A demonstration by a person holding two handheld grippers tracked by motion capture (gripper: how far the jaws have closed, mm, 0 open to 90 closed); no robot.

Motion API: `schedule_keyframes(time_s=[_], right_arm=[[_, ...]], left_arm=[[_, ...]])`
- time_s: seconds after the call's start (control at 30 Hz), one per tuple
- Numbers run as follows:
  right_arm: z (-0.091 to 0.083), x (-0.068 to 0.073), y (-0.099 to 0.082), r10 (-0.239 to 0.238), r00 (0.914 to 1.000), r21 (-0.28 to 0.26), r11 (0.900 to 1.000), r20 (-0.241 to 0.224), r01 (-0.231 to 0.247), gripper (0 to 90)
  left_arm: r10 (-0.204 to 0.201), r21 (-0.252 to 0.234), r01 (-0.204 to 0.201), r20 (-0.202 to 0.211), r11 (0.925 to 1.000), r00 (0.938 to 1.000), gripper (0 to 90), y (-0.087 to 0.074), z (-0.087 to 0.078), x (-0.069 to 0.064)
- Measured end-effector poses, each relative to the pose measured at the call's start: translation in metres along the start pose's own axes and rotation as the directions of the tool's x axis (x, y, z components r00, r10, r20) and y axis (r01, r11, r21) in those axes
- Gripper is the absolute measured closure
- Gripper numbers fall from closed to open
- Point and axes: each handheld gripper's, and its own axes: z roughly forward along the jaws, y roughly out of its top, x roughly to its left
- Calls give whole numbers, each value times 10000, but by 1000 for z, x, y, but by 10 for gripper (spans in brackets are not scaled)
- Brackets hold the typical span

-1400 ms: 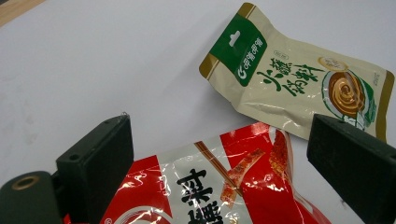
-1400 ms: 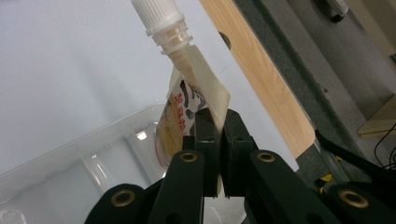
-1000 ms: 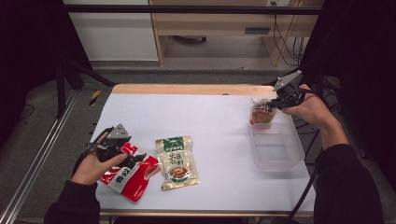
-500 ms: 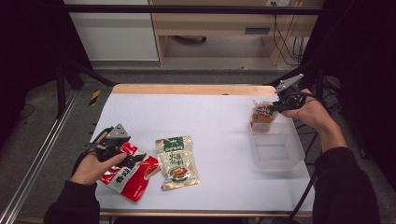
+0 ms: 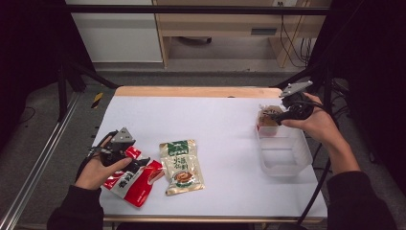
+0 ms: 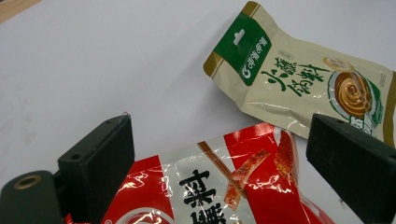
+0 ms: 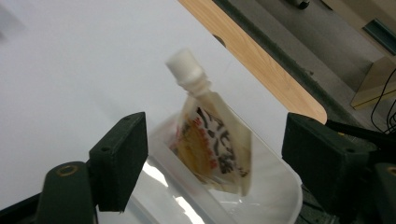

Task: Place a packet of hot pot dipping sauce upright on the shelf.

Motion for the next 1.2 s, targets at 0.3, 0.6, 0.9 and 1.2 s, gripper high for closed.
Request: schedule_keyframes(time_s=[0.3, 0.6, 0.9, 1.2], right_arm=[[-20, 34, 16, -147, 9998, -900, 9958, 123, 158, 170], [-28, 88, 29, -107, 9997, -2194, 9756, -215, 57, 150], [-5, 149, 31, -221, 9936, -2313, 9729, -1109, -42, 149], [24, 191, 35, -404, 9869, -2225, 9749, -1563, 46, 149]], left_arm=[[4, 152, -3, -30, 9999, 10000, 79, -1, 5, -1], [79, 278, -79, 1, 9996, 10000, 79, -1, 8, -3], [137, 199, -136, -17, 9997, 9999, 79, 1, 9, -4], [282, 255, -281, -10, 9993, 9996, 78, 2, 13, -6]])
